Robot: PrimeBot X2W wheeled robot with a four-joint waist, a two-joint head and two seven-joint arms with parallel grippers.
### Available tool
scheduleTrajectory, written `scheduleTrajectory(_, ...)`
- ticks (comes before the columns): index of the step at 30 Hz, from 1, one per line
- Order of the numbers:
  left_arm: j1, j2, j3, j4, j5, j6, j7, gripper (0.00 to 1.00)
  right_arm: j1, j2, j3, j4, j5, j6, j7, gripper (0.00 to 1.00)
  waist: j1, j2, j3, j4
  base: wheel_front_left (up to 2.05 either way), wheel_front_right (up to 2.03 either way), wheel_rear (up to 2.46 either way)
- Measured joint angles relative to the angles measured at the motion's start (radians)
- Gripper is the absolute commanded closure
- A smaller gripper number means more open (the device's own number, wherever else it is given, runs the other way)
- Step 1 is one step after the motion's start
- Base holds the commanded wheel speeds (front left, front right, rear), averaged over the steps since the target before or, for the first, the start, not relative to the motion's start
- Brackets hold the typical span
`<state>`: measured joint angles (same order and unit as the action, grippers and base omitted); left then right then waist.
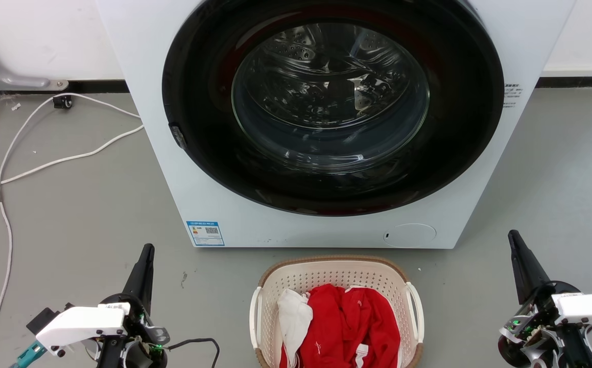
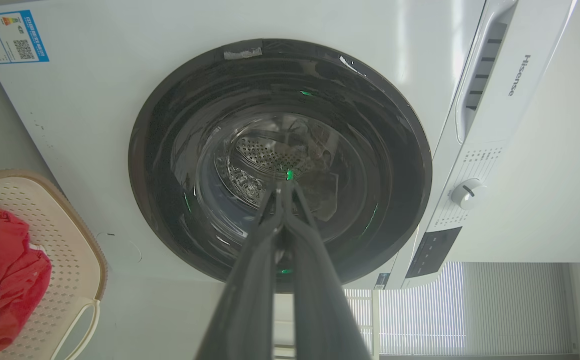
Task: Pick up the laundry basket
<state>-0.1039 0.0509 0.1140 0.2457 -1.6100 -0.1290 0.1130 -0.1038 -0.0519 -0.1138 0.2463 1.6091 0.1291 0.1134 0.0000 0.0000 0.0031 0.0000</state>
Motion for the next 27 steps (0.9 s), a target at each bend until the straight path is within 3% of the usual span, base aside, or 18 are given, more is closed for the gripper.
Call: scheduleTrajectory(27, 0.000, 0.000, 0.000, 0.000, 0.000, 0.000, 0.000, 1.00, 0.000, 0.000, 0.000, 0.000, 0.000, 0.000, 0.000, 1.00, 0.0000, 0.0000, 0.000, 0.000, 0.00, 0.00, 0.00)
